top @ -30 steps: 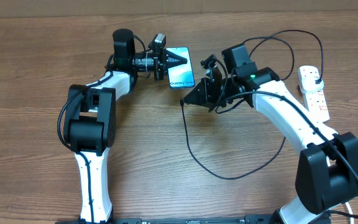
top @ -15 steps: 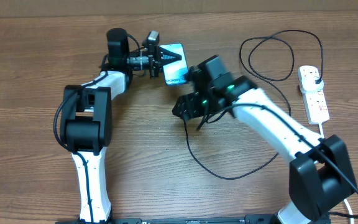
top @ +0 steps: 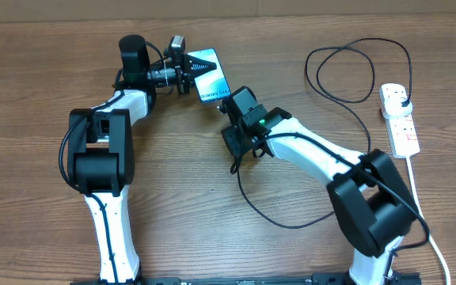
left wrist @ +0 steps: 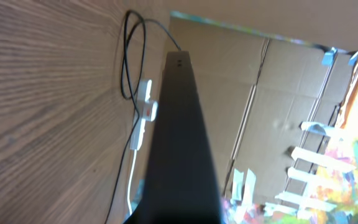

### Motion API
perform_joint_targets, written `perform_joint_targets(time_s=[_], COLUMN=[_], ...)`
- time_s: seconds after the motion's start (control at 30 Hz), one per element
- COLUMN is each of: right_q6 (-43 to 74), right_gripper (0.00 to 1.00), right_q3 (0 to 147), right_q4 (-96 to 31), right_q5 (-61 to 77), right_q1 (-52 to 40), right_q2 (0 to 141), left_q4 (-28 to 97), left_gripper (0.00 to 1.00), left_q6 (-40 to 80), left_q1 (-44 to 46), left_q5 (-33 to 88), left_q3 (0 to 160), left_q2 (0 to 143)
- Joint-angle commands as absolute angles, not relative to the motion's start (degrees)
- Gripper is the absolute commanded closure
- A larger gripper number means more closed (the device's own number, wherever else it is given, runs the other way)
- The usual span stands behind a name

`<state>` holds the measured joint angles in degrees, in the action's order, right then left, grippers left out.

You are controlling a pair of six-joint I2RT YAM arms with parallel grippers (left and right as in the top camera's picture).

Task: Plug charger to phone and switch on socket
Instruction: 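Align the plug tip under the phone's bottom port with the right gripper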

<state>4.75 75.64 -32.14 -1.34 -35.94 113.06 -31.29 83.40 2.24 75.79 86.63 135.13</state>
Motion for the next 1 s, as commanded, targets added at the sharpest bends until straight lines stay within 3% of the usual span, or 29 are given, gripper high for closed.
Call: perform_joint_targets(time_s=[0.0,0.4,0.67,0.87,0.97], right_q6=[4.4,4.6,4.7,5.1,6.2], right_gripper=[0.51,0.55,0.71,0.94,0.96], right_q3=[75.7,75.7,75.7,75.7,75.7], right_q4=[-29.8,-26.8,-25.3,-25.4,-25.6], right_q5=[-2.9,-1.4,-1.4,-1.4,-1.0], right_q1=[-35.9,-35.9,-35.9,-35.9,-35.9], right_q2=[115.1,119.5,119.8,119.8,119.8], left_q4=[-31.7,-31.7,-31.7,-31.7,-31.7], left_gripper=[0.96,0.96,0.96,0.96,0.96], left_q6=[82.3,82.3,82.3,82.3,82.3], left_q1=[2.6,2.6,2.6,2.5,2.3], left_q5=[77.8,77.8,77.3,76.9,76.3], left_q3=[88.3,88.3,88.3,88.3,88.3], left_q2=[134.7,134.7,134.7,134.7,134.7])
